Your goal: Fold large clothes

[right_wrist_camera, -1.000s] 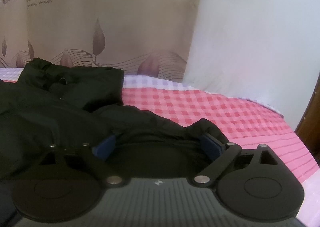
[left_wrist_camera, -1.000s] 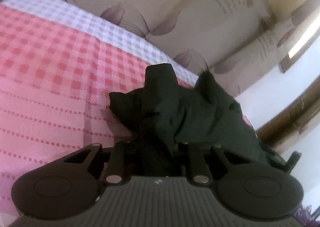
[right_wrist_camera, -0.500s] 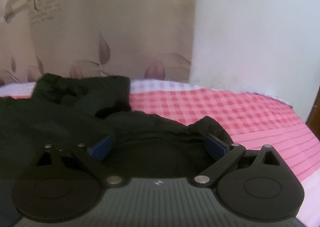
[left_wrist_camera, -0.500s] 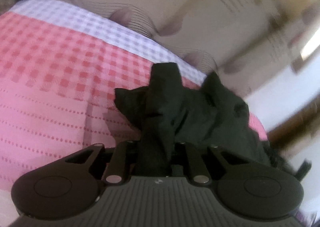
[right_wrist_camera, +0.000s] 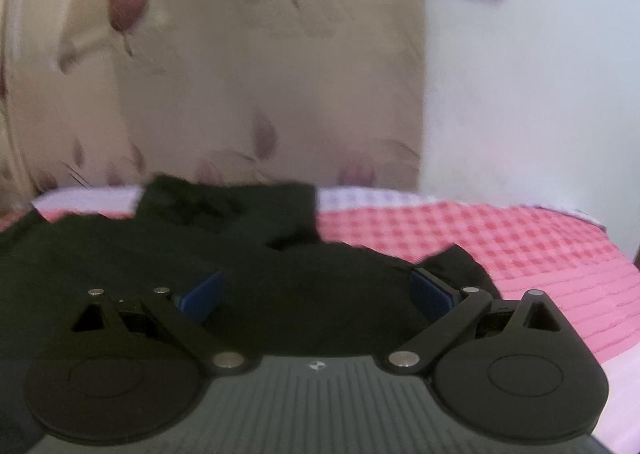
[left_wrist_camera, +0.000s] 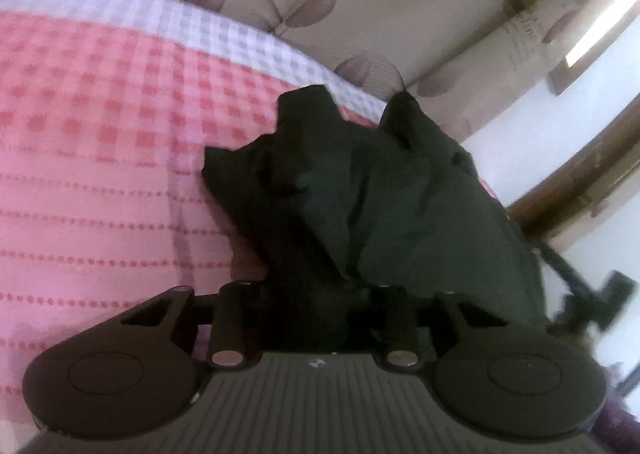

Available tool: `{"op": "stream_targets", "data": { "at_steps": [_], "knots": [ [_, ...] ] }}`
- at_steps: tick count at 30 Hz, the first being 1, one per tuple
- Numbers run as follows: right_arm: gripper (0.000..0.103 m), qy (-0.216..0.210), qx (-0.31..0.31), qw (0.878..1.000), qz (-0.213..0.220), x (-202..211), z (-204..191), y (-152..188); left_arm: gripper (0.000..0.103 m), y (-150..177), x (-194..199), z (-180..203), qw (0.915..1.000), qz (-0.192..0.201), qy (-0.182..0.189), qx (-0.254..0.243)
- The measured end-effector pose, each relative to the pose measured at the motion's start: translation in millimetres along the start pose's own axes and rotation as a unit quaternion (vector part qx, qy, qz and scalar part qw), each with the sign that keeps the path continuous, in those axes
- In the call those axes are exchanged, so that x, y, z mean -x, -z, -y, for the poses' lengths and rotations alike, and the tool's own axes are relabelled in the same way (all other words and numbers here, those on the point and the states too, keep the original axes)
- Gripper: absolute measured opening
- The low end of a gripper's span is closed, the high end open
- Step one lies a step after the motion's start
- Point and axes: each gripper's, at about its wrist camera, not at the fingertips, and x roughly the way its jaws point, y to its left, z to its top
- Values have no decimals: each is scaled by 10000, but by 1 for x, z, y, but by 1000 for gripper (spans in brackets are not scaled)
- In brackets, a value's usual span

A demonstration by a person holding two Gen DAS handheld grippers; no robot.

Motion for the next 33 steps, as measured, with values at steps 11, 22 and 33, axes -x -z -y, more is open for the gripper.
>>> {"op": "stream_targets", "data": {
  "at_steps": [11, 22, 33],
  "knots": [
    [27, -1061, 392, 9931, -314, 13, -68, 6, 14, -17, 57, 115, 9968, 348, -561, 443],
    [24, -1568, -900, 9767, -1158, -51, -47, 6, 12, -27, 51, 285, 9998, 66, -180, -89],
    [24, -2026, -2516, 9431, -784, -11, 47, 16, 10, 16, -82, 377, 9880, -659, 1395, 114]
  ]
}}
